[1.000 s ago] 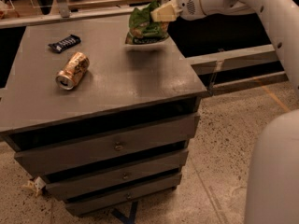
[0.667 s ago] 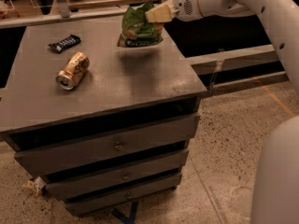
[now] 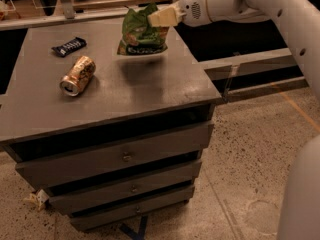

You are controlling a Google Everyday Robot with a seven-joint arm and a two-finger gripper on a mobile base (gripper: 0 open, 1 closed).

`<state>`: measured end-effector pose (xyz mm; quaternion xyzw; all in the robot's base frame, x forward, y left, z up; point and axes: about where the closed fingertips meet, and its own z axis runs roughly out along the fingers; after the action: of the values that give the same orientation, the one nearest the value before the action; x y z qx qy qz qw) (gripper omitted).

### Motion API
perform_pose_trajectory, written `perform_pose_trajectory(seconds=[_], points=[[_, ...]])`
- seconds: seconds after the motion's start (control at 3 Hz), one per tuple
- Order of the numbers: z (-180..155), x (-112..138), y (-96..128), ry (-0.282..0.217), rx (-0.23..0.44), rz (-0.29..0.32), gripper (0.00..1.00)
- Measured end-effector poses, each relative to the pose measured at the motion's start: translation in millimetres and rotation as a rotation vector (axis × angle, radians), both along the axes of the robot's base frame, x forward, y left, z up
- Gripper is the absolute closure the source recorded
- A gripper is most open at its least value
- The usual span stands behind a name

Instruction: Move green rice chip bag near orange can

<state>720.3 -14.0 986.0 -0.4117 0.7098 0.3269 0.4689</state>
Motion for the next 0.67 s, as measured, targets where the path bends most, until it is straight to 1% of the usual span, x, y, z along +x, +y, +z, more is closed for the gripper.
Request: perform_pose_trajectory(seconds=[0.33,0.67], points=[[-1.0,-5.0,9.3,0.007,0.027,0.010,1.00],[-0.6,-9.9,21.1,0.013,0.047,0.055,1.00]])
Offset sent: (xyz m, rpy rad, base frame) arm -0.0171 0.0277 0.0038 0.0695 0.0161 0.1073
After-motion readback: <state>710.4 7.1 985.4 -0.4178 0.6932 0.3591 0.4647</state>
